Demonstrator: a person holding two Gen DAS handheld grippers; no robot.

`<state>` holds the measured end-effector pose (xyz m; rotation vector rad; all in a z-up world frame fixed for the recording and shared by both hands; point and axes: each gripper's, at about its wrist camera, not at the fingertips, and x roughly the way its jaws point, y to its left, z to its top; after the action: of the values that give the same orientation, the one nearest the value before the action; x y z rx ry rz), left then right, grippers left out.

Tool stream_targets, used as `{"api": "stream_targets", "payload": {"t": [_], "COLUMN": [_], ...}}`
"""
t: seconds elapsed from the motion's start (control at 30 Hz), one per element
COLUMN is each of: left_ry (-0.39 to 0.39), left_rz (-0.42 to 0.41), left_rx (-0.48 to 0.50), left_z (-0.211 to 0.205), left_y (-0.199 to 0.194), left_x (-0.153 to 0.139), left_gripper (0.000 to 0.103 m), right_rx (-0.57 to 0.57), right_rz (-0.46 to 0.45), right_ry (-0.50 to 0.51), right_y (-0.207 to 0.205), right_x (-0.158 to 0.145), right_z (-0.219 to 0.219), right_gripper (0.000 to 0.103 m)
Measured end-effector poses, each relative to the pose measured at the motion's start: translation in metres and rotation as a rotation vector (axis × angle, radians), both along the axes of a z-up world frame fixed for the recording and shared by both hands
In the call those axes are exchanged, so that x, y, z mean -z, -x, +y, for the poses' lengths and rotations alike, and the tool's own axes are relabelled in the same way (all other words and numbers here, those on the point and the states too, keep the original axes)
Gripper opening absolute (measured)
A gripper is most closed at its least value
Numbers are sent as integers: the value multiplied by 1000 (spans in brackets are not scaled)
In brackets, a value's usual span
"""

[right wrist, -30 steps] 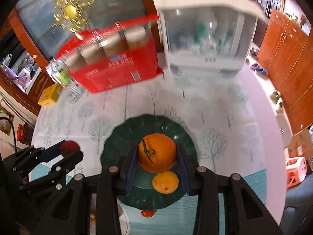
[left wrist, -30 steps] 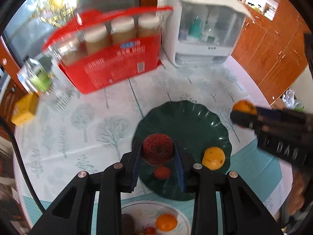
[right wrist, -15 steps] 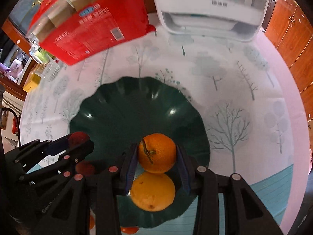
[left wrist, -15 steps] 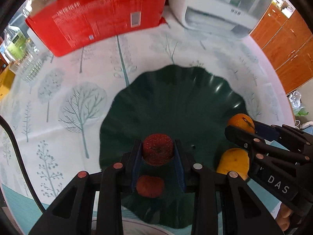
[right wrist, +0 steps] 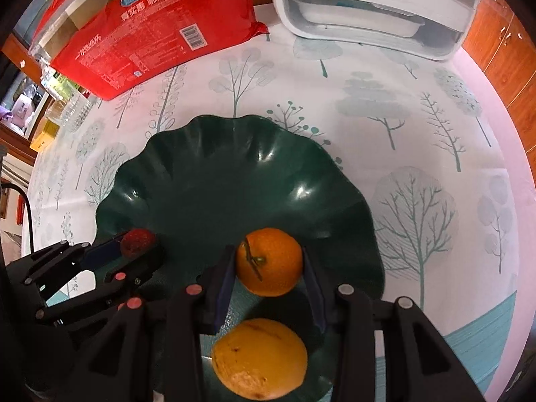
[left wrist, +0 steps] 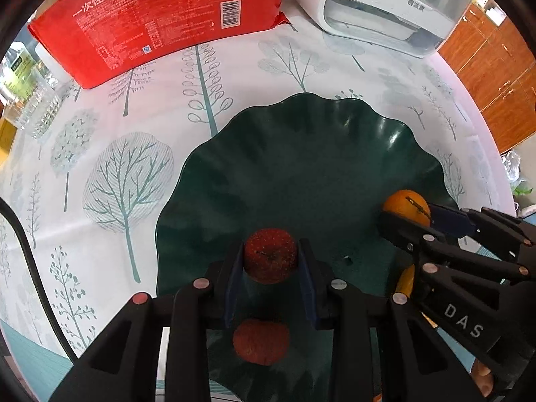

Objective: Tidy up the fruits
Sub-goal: 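Release the lychee with the left gripper while the right releases the mandarin onto the green plate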

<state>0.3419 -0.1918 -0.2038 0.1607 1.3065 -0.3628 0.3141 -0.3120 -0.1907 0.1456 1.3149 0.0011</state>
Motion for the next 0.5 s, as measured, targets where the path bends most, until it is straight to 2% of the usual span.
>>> {"api": "stream_targets", "payload": {"t": [0.13, 0.17, 0.3, 0.5], "left_ry": [-41, -49, -7, 2], "left_rz": [-17, -18, 0, 4], "left_rx": [4, -8, -46, -56], "left_z": [-1, 1, 12, 17], "left_y": [-2, -2, -4, 1], "left_x": [2, 3, 0, -8], "left_gripper": [46, 54, 75, 77], "right_rx": [6, 14, 41, 37], "right_rz": [2, 5, 10, -7], "right_ry": [10, -1, -51, -57], "right_y": [-1, -1, 0, 4], "right_x": [1, 1, 0, -10], "right_z": [0, -2, -11, -11], "right_gripper": [41, 41, 41, 45]}}
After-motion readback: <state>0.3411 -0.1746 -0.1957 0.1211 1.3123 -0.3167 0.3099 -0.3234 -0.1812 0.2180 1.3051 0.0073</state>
